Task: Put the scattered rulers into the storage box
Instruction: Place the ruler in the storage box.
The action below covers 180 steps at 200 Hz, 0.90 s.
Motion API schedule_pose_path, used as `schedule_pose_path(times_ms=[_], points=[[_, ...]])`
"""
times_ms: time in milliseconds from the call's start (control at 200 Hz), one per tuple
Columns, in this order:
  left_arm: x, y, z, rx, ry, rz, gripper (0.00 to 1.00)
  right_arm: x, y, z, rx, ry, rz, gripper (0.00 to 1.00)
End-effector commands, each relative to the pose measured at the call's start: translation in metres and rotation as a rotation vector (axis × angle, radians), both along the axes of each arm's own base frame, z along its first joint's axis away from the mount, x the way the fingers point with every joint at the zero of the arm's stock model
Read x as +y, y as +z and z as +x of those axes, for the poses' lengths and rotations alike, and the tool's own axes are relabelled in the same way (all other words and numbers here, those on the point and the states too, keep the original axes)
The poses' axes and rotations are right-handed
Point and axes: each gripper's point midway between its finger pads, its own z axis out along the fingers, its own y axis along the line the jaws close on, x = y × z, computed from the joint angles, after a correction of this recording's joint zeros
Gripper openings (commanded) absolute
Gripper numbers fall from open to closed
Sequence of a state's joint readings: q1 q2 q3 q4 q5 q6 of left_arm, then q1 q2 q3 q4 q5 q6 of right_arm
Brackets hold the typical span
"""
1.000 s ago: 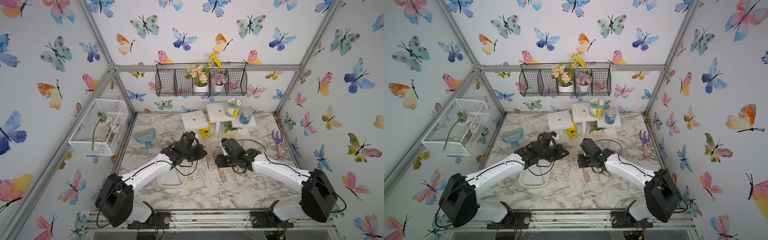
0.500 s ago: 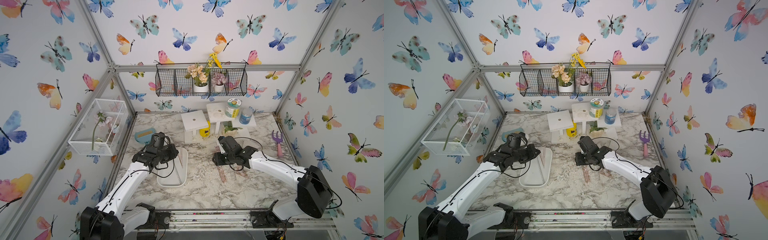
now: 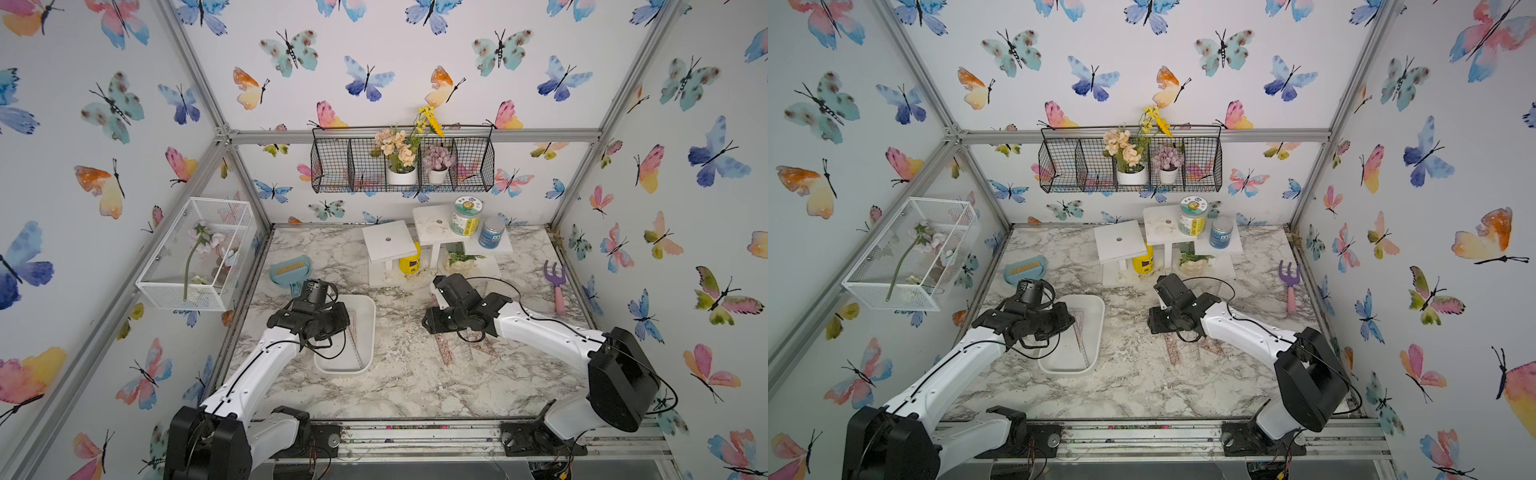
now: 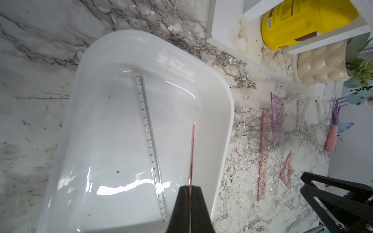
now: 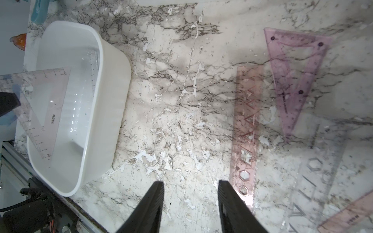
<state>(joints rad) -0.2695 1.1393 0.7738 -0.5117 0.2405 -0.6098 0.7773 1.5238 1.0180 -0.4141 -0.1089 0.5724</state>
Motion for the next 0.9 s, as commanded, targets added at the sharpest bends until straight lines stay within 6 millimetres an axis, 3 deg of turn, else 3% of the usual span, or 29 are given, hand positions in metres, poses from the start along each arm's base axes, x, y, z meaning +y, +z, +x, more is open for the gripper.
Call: schedule_pose_path(times_ms=[0, 155, 235, 290, 395, 751, 896], points=[[0.004, 0.000, 0.009, -0.031, 0.007, 0.031, 0.00, -0.011, -0.002, -0.003, -0.001, -0.024, -0.020, 0.49], [0.002, -0.005, 0.009, -0.021, -0.002, 0.022, 0.01, -0.020, -0.008, -0.003, -0.001, -0.048, -0.055, 0.49], [0.002, -0.004, 0.008, -0.025, -0.001, 0.019, 0.19, -0.024, -0.011, -0.003, -0.001, -0.056, -0.072, 0.50], [0.003, -0.003, 0.007, -0.028, 0.002, 0.022, 0.37, -0.026, -0.012, -0.003, -0.002, -0.062, -0.085, 0.50], [0.005, 0.005, 0.008, -0.043, 0.009, 0.024, 0.54, -0.030, -0.016, -0.002, 0.003, -0.064, -0.115, 0.50], [0.003, 0.049, 0.014, -0.129, -0.009, 0.018, 0.54, -0.043, -0.025, 0.000, -0.006, -0.088, -0.191, 0.55], [-0.006, 0.068, 0.015, -0.160, -0.038, -0.023, 0.53, -0.047, -0.030, 0.002, -0.004, -0.095, -0.217, 0.57]])
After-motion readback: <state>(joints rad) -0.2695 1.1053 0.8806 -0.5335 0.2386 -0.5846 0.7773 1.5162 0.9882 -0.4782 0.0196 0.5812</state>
